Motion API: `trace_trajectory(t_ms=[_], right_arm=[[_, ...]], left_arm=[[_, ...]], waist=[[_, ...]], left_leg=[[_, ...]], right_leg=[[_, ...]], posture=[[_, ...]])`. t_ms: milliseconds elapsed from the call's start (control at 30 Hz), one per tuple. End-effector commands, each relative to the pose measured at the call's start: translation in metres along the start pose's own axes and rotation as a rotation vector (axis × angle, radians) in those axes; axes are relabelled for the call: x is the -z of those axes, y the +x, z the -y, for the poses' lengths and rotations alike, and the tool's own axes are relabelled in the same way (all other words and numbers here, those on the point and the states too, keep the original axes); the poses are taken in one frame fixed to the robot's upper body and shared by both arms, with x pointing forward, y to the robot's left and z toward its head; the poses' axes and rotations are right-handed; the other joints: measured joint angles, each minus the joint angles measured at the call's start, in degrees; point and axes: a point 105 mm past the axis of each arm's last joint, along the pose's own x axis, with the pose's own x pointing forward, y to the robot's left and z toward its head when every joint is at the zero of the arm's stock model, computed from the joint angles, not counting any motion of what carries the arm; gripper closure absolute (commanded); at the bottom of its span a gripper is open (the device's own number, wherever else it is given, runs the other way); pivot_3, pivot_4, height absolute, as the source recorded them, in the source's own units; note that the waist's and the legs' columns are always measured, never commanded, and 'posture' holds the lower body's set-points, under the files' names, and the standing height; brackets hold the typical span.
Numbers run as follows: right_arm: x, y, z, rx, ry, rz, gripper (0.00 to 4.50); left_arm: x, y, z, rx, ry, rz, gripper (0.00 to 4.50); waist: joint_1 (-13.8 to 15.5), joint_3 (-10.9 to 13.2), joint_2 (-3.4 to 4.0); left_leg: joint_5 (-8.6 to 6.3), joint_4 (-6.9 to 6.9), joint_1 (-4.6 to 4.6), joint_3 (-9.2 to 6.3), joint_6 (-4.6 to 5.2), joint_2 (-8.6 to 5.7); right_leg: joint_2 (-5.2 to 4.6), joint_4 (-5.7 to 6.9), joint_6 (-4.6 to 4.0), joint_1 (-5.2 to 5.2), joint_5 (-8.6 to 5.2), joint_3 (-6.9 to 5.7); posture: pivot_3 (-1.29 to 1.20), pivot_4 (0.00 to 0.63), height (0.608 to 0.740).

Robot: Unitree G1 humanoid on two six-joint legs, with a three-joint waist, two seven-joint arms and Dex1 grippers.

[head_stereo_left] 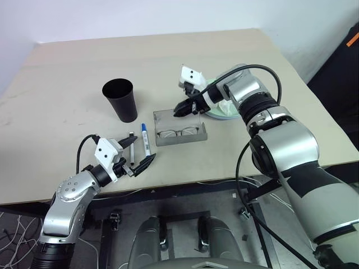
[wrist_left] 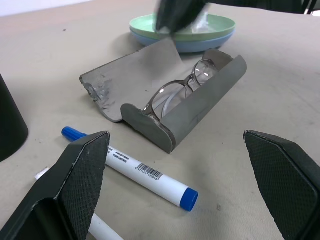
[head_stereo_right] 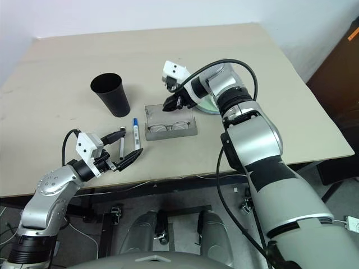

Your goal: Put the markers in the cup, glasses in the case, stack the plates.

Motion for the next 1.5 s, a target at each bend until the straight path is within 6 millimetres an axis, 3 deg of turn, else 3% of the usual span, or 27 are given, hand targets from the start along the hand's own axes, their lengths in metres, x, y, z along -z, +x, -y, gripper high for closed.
trace_trajectory(t_ms=[33,200,333,533,667,900,1100,1333,1500], right_arm=[[-0.020,-0.012,0.008,0.058,-0.004,0.089,3.35],[-0.022,-0.011,0.016,0.130,0.050,0.149,1.82],[-0.027,-0.007,0.038,0.368,0.134,0.227,0.51],[-0.014,0.006,0.046,0.490,0.227,0.214,0.51],[-0.005,0.009,0.054,0.619,0.207,0.186,1.47],[0.018,0.022,0.052,0.667,0.085,0.043,3.90],[0.041,0.023,0.051,0.678,0.054,-0.072,3.98],[0.059,0.027,0.038,0.523,0.003,-0.230,3.98],[0.055,0.024,0.036,0.479,0.020,-0.227,3.98]], left_arm=[[-0.012,0.001,0.001,0.010,0.038,0.032,0.00],[-0.011,0.001,-0.001,0.007,0.040,0.029,0.00],[-0.012,0.003,0.000,0.010,0.042,0.031,0.00],[-0.013,0.005,-0.002,0.009,0.046,0.036,0.00],[-0.014,0.006,-0.002,0.007,0.048,0.036,0.00],[-0.015,0.006,-0.001,0.003,0.046,0.041,0.00],[-0.017,0.006,0.001,-0.003,0.046,0.047,0.00],[-0.018,0.004,0.001,-0.011,0.045,0.041,0.00],[-0.016,0.003,0.001,-0.011,0.045,0.039,0.00]], waist=[[-0.01,0.00,0.00],[-0.01,0.00,0.00],[-0.04,0.00,0.00],[-0.04,0.00,0.00],[0.04,0.00,0.00],[-0.09,0.00,0.00],[-0.05,0.00,0.00],[0.02,-0.02,-0.01],[0.03,-0.02,-0.02]], left_leg=[[0.00,0.00,0.00,0.00,0.00,0.00],[0.00,0.01,0.00,0.00,0.00,-0.01],[0.01,0.01,0.00,0.00,-0.01,-0.01],[0.02,0.01,0.00,0.03,-0.02,-0.01],[0.03,0.02,0.00,0.09,-0.02,-0.10],[0.05,0.05,0.03,0.15,-0.03,-0.12],[0.10,0.08,0.08,0.13,-0.10,-0.11],[0.09,0.09,0.10,0.08,-0.10,-0.10],[0.09,0.09,0.11,0.06,-0.10,-0.10]], right_leg=[[0.00,0.00,0.00,0.01,0.00,0.00],[0.01,0.01,0.00,0.02,0.00,0.00],[0.00,0.01,0.00,0.03,0.00,0.00],[0.03,0.02,0.01,0.04,0.01,0.00],[0.04,0.02,0.02,0.07,0.01,0.00],[0.04,0.09,0.03,0.09,0.01,0.00],[0.07,0.19,0.02,0.10,0.00,0.00],[0.06,0.19,0.02,0.13,-0.01,-0.01],[0.06,0.17,0.03,0.15,-0.01,-0.01]], posture=[[0.00,0.150,0.701],[0.00,0.150,0.701],[0.00,0.150,0.701],[0.00,0.150,0.701],[0.00,0.150,0.701],[0.00,0.150,0.701],[0.00,0.150,0.701],[0.00,0.150,0.701],[0.00,0.150,0.701]])
